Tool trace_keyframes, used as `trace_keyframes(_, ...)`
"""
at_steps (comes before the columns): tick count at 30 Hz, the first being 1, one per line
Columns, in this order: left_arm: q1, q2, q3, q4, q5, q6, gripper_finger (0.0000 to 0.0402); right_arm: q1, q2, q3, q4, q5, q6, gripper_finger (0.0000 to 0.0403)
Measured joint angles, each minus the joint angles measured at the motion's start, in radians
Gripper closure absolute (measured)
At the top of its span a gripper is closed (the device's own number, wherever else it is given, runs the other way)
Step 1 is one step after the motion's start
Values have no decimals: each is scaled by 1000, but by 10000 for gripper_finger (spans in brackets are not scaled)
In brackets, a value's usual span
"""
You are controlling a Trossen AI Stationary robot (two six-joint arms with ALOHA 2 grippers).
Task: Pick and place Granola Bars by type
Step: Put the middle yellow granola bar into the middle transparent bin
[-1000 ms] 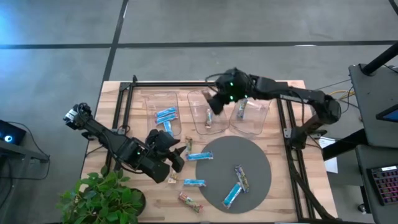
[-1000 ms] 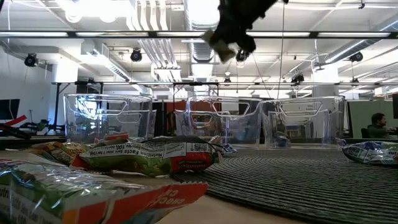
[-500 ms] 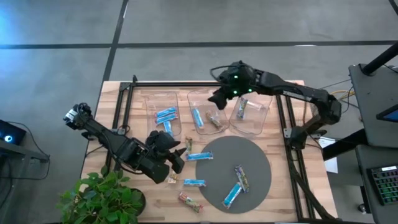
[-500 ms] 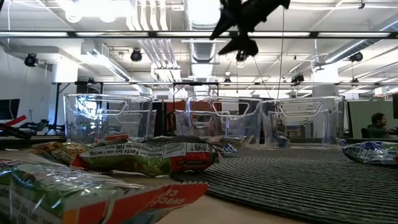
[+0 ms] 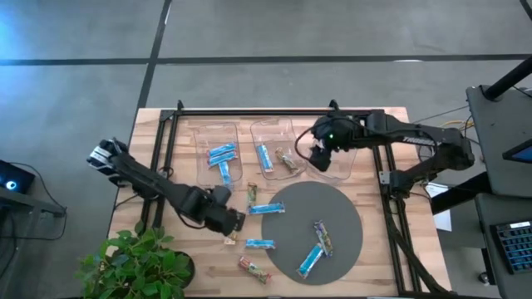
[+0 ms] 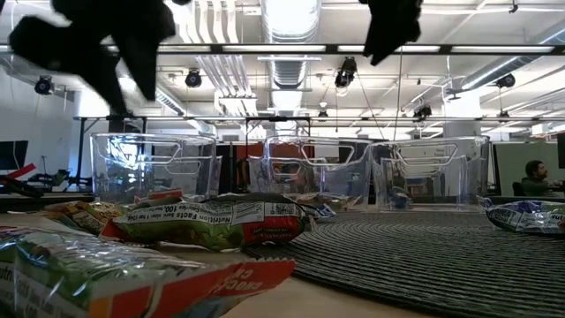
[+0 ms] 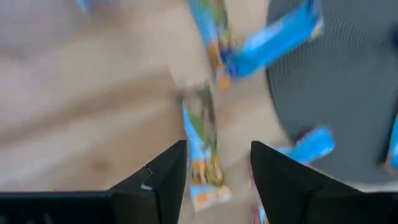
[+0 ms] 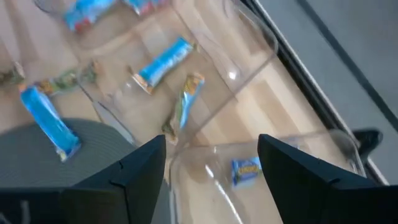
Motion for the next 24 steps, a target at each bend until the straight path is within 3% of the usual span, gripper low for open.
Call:
trace_keyframes(6, -13, 56, -119, 282, 111, -50, 241, -2, 0, -38, -15, 2, 54, 158)
trace_keyframes(15, -44, 191, -77, 277, 132, -117, 241, -1, 1, -90, 24, 1, 60, 158)
trace_keyframes(20, -45, 301, 19, 151, 162, -106, 241, -2, 1, -111, 76, 1, 57, 158)
trace_keyframes(24, -47, 376, 136, -47, 180, -81, 241, -2, 2, -123, 82, 0, 57, 158)
